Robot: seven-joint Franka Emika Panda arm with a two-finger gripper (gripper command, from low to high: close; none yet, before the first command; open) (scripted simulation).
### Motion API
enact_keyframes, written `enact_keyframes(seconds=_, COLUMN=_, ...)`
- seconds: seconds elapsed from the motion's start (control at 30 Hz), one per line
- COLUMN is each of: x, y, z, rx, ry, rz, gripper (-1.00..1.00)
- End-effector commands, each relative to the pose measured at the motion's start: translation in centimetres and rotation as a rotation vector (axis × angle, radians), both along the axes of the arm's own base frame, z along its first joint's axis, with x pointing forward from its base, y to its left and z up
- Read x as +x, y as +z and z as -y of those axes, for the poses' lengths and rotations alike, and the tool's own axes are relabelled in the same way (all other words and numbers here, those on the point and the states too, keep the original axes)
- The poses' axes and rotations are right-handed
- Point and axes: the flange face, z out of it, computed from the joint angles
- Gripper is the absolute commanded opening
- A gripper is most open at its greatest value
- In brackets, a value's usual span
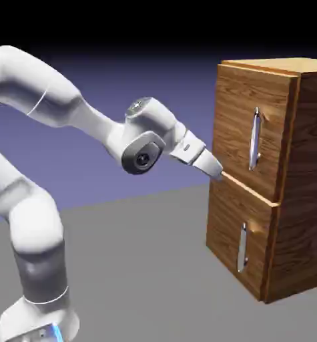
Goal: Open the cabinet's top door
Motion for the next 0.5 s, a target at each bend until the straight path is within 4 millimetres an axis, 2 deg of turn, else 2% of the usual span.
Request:
enact_keyframes(seconds=0.0, x=0.0, y=0.5, z=-0.2, rx=-0.003, ry=0.005, rz=0.01, gripper=1.0)
enact_keyframes(seconds=0.47, x=-1.2, y=5.9, z=-2.0, rx=-0.038, ry=0.044, rz=0.154, gripper=1.0)
